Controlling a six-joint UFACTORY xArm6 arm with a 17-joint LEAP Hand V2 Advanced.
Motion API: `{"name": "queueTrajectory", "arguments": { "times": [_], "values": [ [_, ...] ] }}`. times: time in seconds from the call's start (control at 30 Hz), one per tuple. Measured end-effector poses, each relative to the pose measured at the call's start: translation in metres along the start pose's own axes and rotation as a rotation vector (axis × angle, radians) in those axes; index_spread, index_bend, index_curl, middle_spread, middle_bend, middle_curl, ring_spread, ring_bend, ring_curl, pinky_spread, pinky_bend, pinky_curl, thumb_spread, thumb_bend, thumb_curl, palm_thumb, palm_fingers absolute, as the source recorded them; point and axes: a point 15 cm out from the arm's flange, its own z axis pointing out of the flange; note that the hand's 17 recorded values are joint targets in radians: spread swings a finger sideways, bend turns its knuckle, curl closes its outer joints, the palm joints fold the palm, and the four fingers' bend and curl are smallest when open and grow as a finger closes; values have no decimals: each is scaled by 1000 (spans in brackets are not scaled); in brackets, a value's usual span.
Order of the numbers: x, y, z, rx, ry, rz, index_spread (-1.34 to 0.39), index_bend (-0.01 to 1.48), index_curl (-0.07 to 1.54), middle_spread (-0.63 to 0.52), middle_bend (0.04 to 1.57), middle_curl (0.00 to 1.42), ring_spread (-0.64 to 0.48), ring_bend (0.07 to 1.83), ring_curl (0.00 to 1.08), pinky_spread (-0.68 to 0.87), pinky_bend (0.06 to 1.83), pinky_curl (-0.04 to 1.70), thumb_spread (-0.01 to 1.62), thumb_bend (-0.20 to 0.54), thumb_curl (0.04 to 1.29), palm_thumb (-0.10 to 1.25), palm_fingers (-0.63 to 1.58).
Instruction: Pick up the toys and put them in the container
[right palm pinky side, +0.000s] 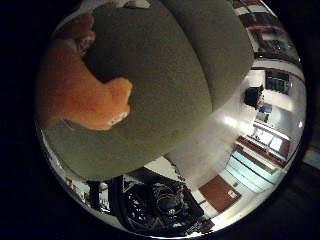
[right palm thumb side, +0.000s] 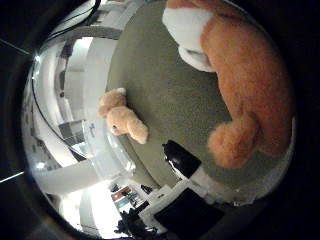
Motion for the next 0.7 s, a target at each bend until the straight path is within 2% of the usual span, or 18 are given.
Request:
{"name": "queueTrajectory", "arguments": {
  "times": [0.1,0.17,0.23,0.4,0.43,0.47,0.53,0.6,0.7],
  "values": [
    [-1,9,4,-39,8,-1,-106,133,249,103,320,364,193,535,266,448,921,91,1019,-26,321,575,311],
    [-2,13,6,-56,10,1,-130,136,235,29,381,386,105,609,280,418,1031,88,1016,-23,322,584,390],
    [-5,17,9,-73,6,1,-163,163,243,-31,462,415,10,673,292,327,1084,69,1013,-6,342,656,503],
    [-6,28,13,-119,13,-4,-249,183,276,-148,595,486,-176,884,357,-22,1248,27,990,-12,398,804,757],
    [-5,28,14,-121,17,-6,-299,197,285,-189,631,510,-220,954,379,-173,1332,58,970,-10,414,849,973],
    [-5,29,14,-122,19,-6,-339,211,305,-219,649,530,-243,976,397,-259,1356,85,955,-10,425,878,1065],
    [-5,28,13,-121,21,-8,-401,294,374,-259,717,582,-264,1015,439,-348,1358,138,926,-14,439,919,1182],
    [-4,27,11,-119,24,-10,-433,434,452,-273,790,623,-271,1056,463,-333,1382,183,903,-17,455,942,1267],
    [-3,25,8,-113,28,-13,-453,606,584,-283,926,705,-269,1170,518,-277,1468,272,875,-18,481,979,1224]
  ]
}}
